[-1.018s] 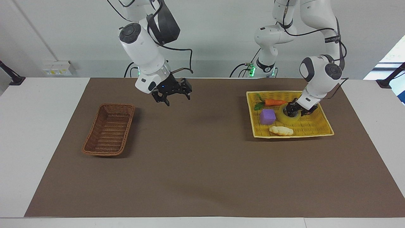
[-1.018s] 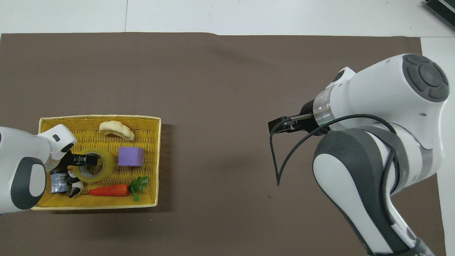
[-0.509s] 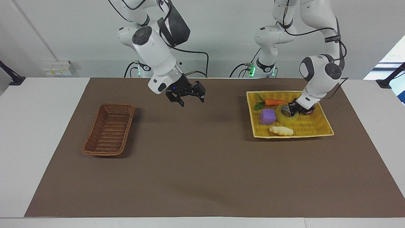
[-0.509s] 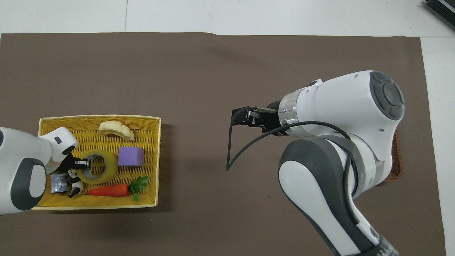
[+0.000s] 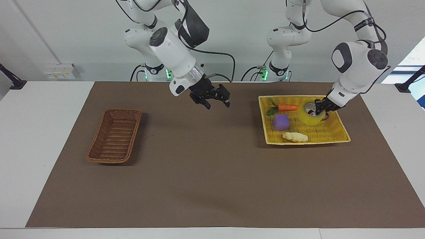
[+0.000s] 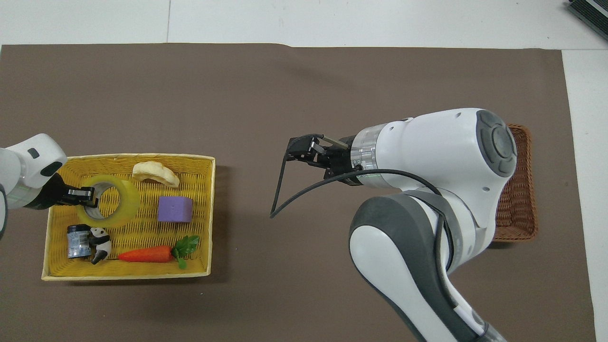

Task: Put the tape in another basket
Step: 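Lift the tape roll with the left gripper toward the right gripper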

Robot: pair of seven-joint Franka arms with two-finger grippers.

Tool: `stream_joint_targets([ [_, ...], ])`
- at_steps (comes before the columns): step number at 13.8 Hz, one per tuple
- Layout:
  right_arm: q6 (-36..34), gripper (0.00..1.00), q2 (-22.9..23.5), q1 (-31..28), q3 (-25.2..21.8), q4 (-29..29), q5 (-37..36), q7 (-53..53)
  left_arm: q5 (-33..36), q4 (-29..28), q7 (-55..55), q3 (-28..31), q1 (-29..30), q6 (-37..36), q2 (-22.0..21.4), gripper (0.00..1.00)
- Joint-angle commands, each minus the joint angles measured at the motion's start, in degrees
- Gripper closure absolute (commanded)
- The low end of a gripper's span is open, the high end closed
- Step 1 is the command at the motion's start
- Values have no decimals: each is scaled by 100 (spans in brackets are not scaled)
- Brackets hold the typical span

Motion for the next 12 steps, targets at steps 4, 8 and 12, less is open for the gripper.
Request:
stream_joint_targets([
  [4, 58, 0, -57, 135, -1, -63, 160, 192, -980, 406, -969, -20, -548, -107, 147, 100],
  [8, 41, 0, -92, 171, -1, -142, 151, 175, -1464, 423, -1225, -20, -1347, 34, 148, 100],
  [12, -152, 0, -145, 163, -10, -186, 151, -26, -1956, 414, -1874, -20, -2068, 331, 148, 100],
])
